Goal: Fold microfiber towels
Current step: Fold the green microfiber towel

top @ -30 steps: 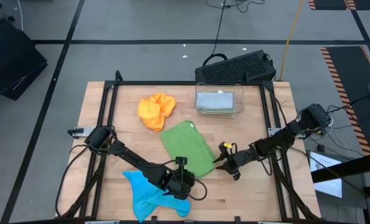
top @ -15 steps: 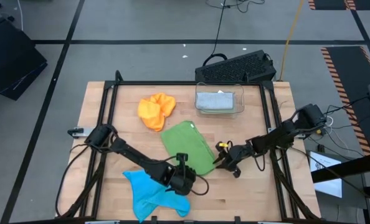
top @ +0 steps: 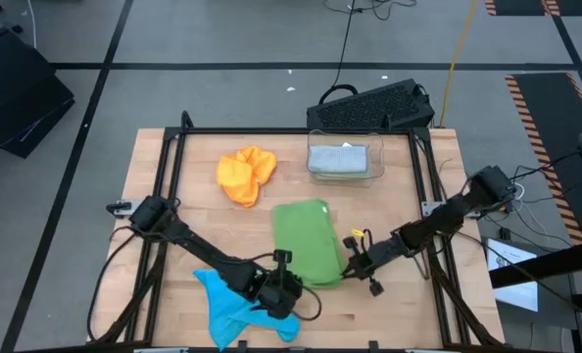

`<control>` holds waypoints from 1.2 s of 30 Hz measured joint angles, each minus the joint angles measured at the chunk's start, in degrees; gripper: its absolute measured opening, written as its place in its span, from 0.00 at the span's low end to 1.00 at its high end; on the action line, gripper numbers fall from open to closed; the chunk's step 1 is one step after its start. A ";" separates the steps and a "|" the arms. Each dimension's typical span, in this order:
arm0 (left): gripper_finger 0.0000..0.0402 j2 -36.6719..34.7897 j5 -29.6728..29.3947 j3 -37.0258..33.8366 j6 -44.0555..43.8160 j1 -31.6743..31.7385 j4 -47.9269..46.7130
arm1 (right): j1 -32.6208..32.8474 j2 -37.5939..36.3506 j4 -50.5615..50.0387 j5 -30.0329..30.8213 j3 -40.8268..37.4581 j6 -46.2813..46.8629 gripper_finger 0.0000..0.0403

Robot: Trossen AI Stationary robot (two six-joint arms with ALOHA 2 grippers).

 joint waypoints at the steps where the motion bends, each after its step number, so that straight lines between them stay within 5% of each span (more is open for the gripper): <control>1: 0.03 -0.78 -0.22 0.00 0.01 -0.63 0.09 | 0.95 -0.52 0.43 0.09 0.87 2.35 0.01; 6: 0.01 -3.69 -5.02 0.00 0.15 -3.82 -0.13 | 4.28 -0.99 0.43 0.94 6.10 9.56 0.01; 17: 0.01 -4.68 -16.37 -0.06 -5.77 -3.10 -7.90 | 2.48 -1.02 -3.55 12.83 8.41 16.53 0.01; 36: 0.01 -4.70 -12.04 -8.26 -3.11 13.15 -4.26 | -7.65 -1.02 -18.65 20.46 8.40 20.63 0.02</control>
